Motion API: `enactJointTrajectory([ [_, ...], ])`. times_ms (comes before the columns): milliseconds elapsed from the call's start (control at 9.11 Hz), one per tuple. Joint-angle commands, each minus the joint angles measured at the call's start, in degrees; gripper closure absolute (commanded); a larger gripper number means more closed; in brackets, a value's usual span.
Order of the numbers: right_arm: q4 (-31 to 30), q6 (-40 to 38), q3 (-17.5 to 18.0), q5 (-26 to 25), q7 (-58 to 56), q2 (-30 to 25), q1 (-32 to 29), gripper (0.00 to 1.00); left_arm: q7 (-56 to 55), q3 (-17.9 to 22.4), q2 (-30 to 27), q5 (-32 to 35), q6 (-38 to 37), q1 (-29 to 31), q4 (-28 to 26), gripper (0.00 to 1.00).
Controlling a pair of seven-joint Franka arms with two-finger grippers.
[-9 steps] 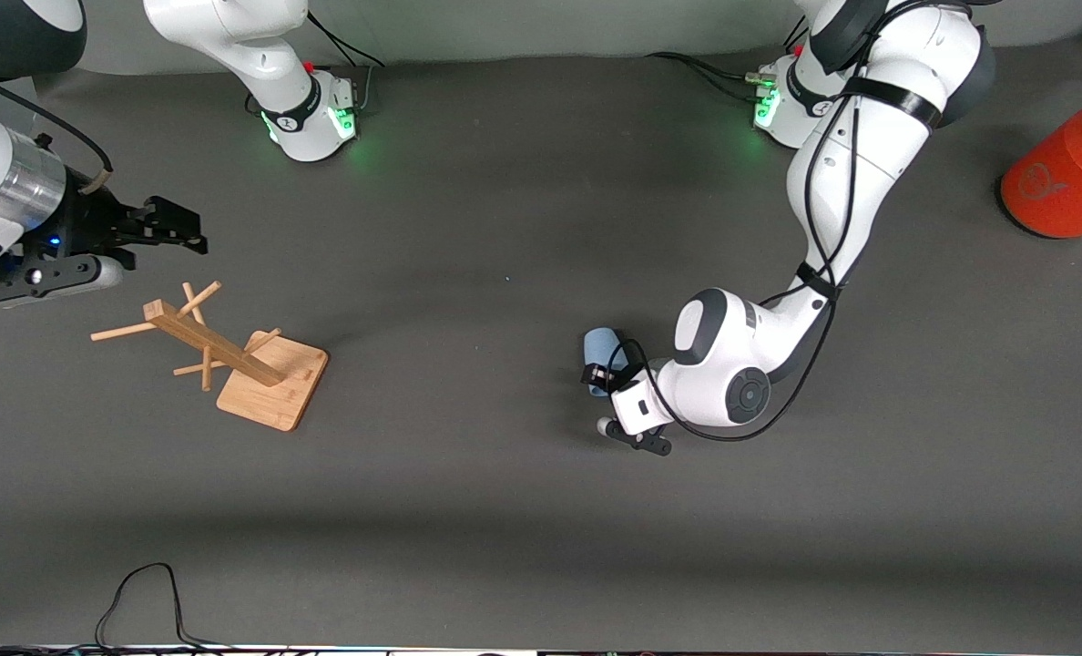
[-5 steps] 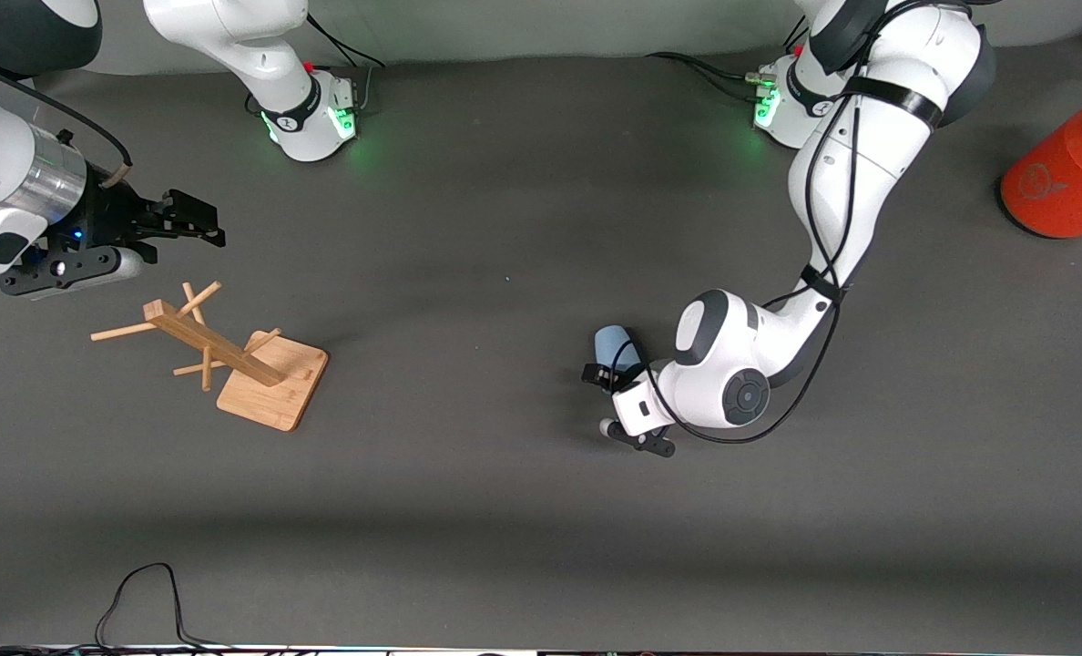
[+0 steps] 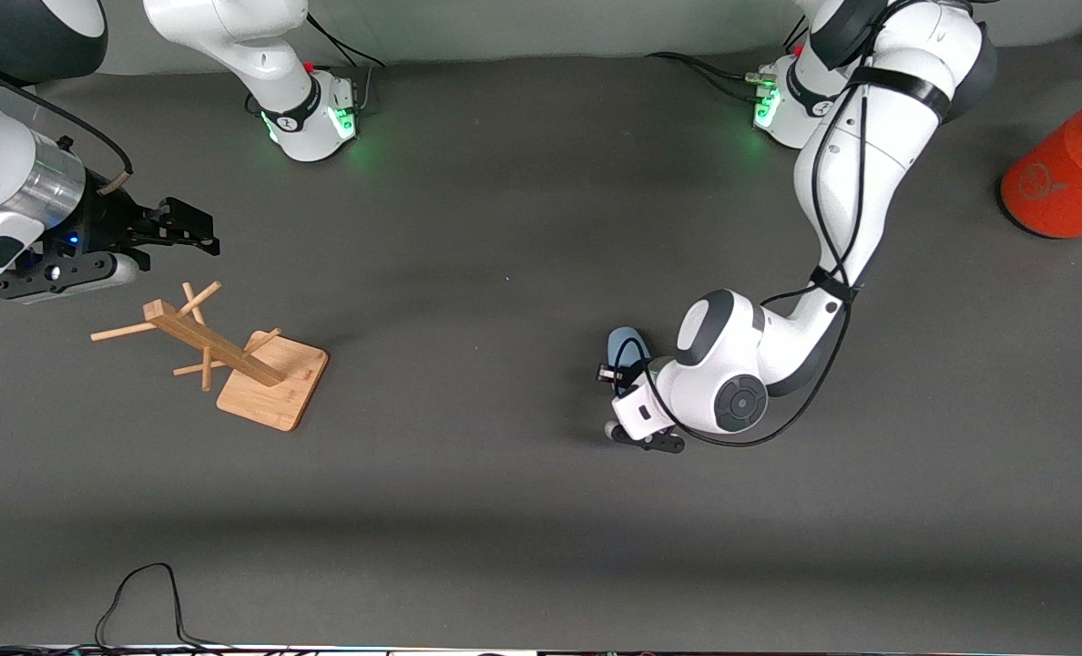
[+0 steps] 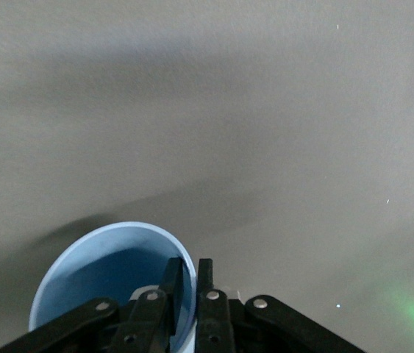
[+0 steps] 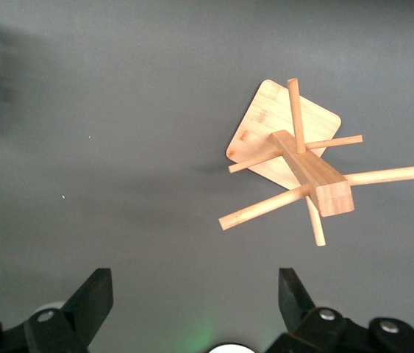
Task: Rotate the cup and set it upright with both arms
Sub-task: 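Grasp the blue cup rim with the left gripper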
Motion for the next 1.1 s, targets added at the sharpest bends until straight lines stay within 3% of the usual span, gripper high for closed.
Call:
enactJointTrajectory([
  [0, -1.1, 1.9, -0.2, -0.7, -0.5, -0.1, -0.5, 0.0, -5.9, 1.0, -2.9, 1.0, -2.4, -0.3, 0.3, 1.0],
  [220, -1.0, 1.8, -0.3, -0.7, -0.5, -0.5, -0.5, 0.0, -12.6, 1.0, -5.2, 1.1, -1.3, -1.0, 0.3, 1.0],
  [549, 0.5, 1.7, -2.4, 0.0, -0.8, -0.9, -0.4, 0.0, -28.4, 0.9, -8.7, 7.5, -0.7, -4.5, 0.0, 1.0],
  [768, 1.7, 1.4, -2.9, 0.1, -0.7, -1.2, 0.0, 0.0, -51.3, 1.3, -10.3, 21.6, 1.7, -8.1, -1.1, 1.0],
  [988, 1.6, 1.4, -2.9, 0.1, -0.7, -1.3, 0.2, 0.0, -68.1, 1.7, -10.4, 30.6, 1.4, -12.3, -2.0, 1.0],
])
